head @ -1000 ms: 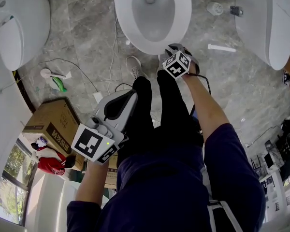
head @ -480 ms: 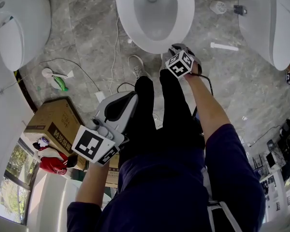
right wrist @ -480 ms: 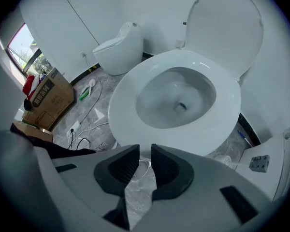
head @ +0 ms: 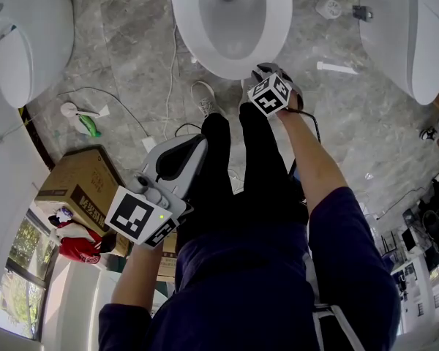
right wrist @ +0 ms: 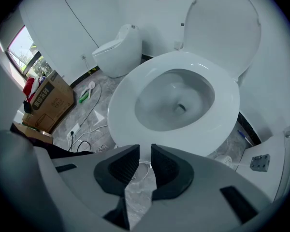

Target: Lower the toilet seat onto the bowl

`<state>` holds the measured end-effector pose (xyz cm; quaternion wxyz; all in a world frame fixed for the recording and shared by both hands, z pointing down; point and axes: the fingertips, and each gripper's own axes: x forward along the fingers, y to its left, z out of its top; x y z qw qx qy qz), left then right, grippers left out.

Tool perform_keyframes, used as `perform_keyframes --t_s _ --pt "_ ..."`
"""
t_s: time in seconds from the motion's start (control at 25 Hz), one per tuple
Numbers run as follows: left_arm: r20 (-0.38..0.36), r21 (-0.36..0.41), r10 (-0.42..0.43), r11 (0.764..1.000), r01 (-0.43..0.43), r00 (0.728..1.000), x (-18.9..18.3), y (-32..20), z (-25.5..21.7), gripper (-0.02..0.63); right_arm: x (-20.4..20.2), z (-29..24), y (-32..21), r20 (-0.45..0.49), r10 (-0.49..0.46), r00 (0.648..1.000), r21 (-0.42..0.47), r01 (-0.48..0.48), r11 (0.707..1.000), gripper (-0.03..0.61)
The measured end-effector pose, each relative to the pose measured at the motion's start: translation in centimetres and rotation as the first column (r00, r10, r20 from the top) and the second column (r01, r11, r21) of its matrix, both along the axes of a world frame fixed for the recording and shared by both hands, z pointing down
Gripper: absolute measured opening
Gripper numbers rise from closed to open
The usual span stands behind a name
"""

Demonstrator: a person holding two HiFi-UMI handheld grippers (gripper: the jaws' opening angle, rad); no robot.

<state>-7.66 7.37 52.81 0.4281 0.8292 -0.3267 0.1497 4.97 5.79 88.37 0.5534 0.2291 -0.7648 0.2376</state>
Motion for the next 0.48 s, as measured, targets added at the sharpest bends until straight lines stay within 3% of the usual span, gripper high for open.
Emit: perform_keyframes --t_s 0.48 --pt "-0.006 0.056 0.0 0.998 0.0 1.0 0.1 -1.2 -2.2 -0.003 -0.1 -4.5 -3.4 0.039 0.021 0.999 0.078 -0.024 0.997 0.069"
